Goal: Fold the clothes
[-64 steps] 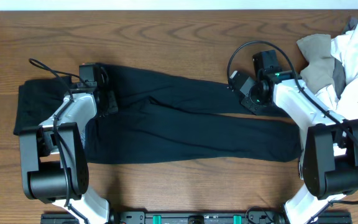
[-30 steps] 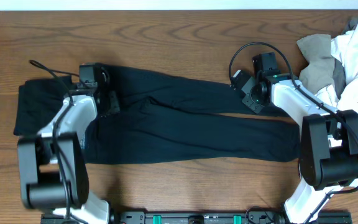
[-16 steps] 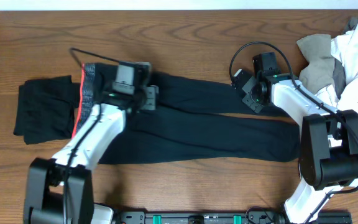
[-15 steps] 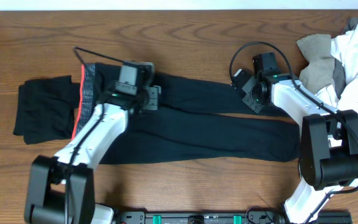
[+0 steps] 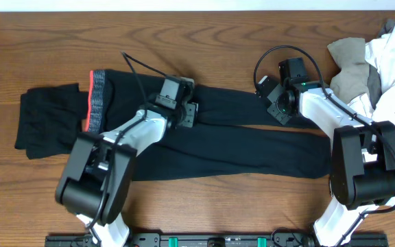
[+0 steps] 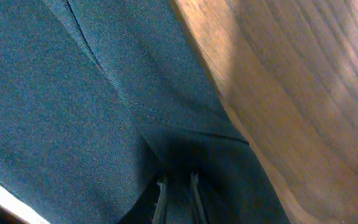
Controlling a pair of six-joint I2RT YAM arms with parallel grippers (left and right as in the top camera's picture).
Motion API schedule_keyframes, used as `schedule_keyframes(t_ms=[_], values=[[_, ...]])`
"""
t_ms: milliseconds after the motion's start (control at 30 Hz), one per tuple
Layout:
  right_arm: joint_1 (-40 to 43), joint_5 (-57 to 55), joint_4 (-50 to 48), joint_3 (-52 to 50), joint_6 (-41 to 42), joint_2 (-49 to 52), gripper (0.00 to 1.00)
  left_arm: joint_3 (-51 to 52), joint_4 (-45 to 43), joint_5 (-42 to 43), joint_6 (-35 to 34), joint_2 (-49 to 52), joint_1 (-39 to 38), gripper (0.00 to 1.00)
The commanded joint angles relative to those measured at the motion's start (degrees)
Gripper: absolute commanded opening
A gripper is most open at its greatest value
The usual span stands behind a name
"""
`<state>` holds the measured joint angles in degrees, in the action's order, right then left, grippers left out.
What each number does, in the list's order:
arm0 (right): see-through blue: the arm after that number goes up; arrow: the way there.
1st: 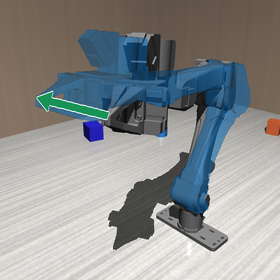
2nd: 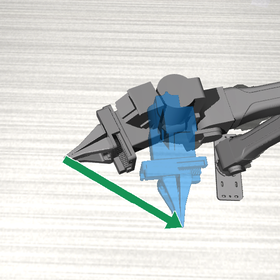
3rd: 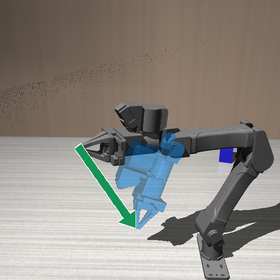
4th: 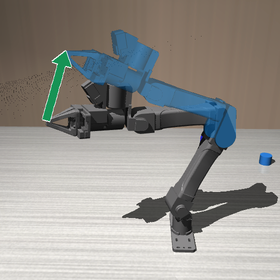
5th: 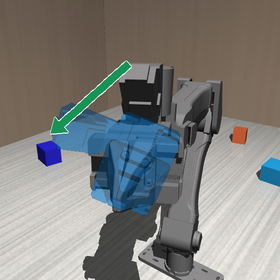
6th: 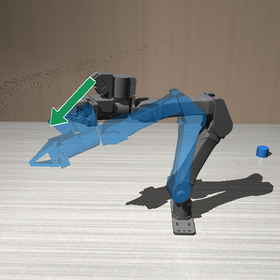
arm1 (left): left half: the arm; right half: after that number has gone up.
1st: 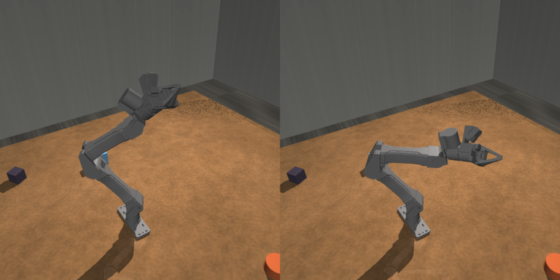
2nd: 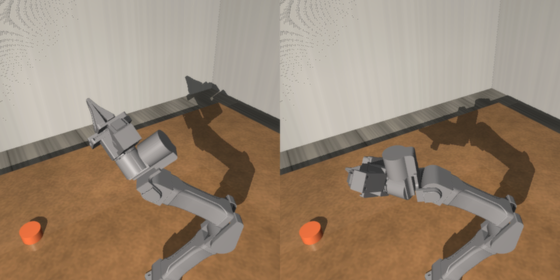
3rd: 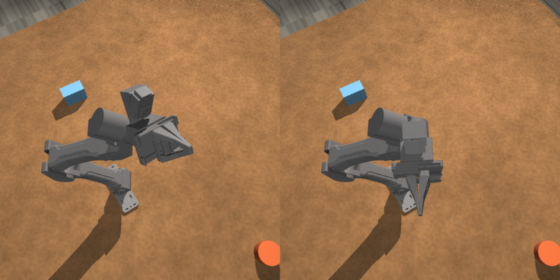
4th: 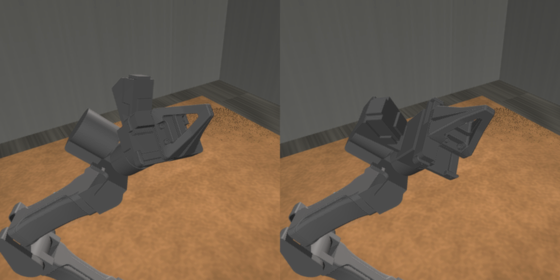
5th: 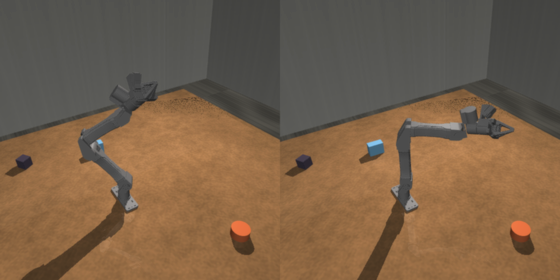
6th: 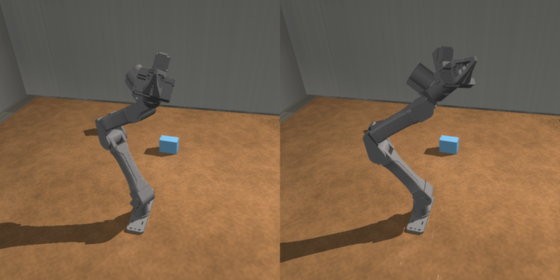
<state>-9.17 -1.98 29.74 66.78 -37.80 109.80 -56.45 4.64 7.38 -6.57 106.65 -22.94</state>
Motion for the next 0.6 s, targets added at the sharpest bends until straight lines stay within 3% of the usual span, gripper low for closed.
schedule_keyframes(t_ms=[0, 233, 567], values=[[0.4, -0.2, -0.2, -0.3, 1.9, 0.2, 0.13, 0.8, 0.4, 0.1, -0.7, 3.1, -0.9, 0.57], [0.5, -1.2, -0.5, 0.0, 5.2, 0.1, 0.02, 0.8, 0.8, 0.2, -3.2, 5.5, -0.9, 0.57], [3.0, -4.2, -5.8, 0.8, 12.8, -0.4, 0.02, 0.8, 0.8, 0.1, -3.1, 5.5, -0.9, 0.57]])
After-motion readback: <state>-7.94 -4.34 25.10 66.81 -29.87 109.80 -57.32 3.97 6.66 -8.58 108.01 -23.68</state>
